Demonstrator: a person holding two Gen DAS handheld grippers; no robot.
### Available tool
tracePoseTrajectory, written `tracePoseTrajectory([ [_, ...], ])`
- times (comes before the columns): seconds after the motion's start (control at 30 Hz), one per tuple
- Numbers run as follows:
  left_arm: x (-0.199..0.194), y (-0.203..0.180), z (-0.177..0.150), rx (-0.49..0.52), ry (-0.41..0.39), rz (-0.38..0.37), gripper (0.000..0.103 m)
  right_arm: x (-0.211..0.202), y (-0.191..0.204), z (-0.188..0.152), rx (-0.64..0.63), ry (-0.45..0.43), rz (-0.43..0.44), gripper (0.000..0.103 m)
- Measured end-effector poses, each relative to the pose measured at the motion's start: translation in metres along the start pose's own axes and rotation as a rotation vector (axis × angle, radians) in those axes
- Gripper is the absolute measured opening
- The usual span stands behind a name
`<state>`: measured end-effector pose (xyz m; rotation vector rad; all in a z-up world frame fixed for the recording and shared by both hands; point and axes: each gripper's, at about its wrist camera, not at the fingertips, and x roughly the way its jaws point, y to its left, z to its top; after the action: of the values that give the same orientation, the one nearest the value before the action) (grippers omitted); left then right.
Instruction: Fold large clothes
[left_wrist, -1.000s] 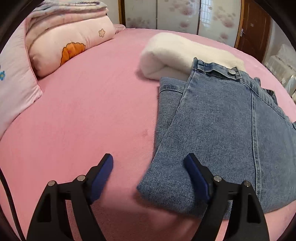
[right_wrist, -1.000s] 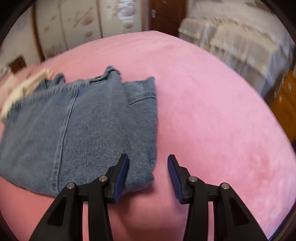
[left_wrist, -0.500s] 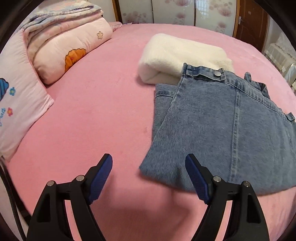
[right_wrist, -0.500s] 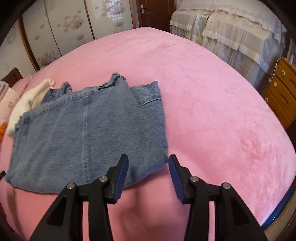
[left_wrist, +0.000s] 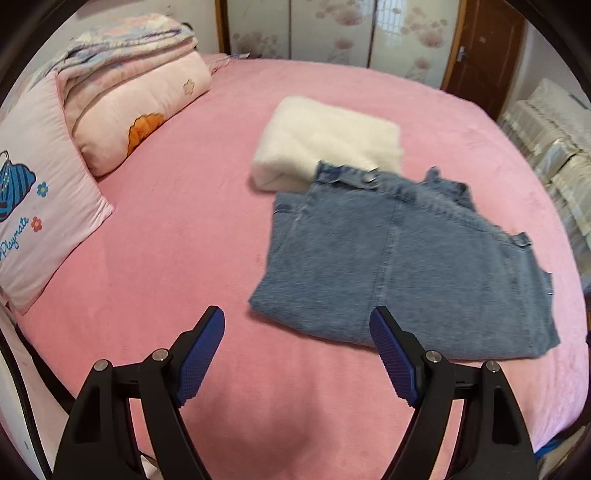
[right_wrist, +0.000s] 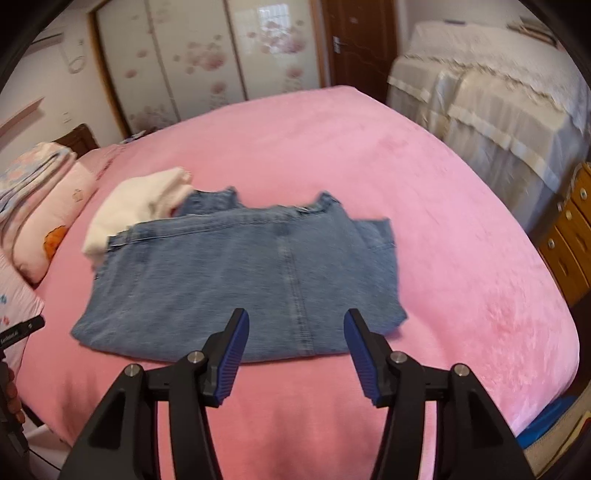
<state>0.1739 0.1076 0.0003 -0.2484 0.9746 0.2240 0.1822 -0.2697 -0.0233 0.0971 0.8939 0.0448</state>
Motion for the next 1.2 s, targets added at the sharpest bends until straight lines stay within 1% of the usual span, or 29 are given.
tracePoseTrajectory([
  [0.1,-0.009,-0.006,-0.005,-0.013,-0.028,-0.024,0.080,-0.010,0.019,-0.002,-0.028,-0.037,0.020,0.054],
  [0.17,-0.010,-0.009,-0.009,-0.028,-0.031,-0.049,0.080,-0.013,0.030,-0.005,-0.042,-0.062,0.020,0.055],
  [0.23,-0.004,-0.011,-0.016,-0.048,-0.027,-0.079,0.080,-0.012,0.039,-0.010,-0.052,-0.085,0.020,0.055],
  [0.33,0.013,-0.009,-0.029,-0.083,-0.023,-0.134,0.080,-0.005,0.050,-0.020,-0.052,-0.124,0.015,0.059],
  [0.4,0.032,-0.004,-0.039,-0.124,-0.004,-0.178,0.080,0.005,0.056,-0.030,-0.048,-0.147,0.015,0.059],
  [0.57,0.092,0.018,-0.066,-0.271,0.097,-0.314,0.080,0.033,0.065,-0.054,-0.021,-0.195,0.004,0.059],
  [0.63,0.119,0.026,-0.076,-0.331,0.138,-0.362,0.080,0.045,0.068,-0.060,-0.021,-0.195,0.012,0.059],
  [0.7,0.139,0.032,-0.082,-0.373,0.146,-0.399,0.080,0.060,0.073,-0.063,-0.030,-0.183,0.018,0.059],
  [0.73,0.145,0.034,-0.083,-0.386,0.137,-0.410,0.080,0.068,0.075,-0.064,-0.033,-0.177,0.022,0.059],
  [0.8,0.155,0.037,-0.083,-0.401,0.092,-0.444,0.080,0.082,0.079,-0.063,-0.042,-0.165,0.024,0.059],
  [0.9,0.169,0.037,-0.072,-0.397,0.030,-0.464,0.080,0.103,0.085,-0.060,-0.049,-0.157,0.024,0.059],
  [1.03,0.187,0.032,-0.050,-0.397,-0.022,-0.467,0.080,0.129,0.092,-0.055,-0.048,-0.143,0.040,0.058],
  [1.17,0.200,0.023,-0.031,-0.412,-0.067,-0.444,0.080,0.148,0.100,-0.047,-0.053,-0.137,0.049,0.058],
  [1.2,0.202,0.021,-0.027,-0.414,-0.077,-0.434,0.077,0.152,0.102,-0.044,-0.051,-0.142,0.050,0.058],
])
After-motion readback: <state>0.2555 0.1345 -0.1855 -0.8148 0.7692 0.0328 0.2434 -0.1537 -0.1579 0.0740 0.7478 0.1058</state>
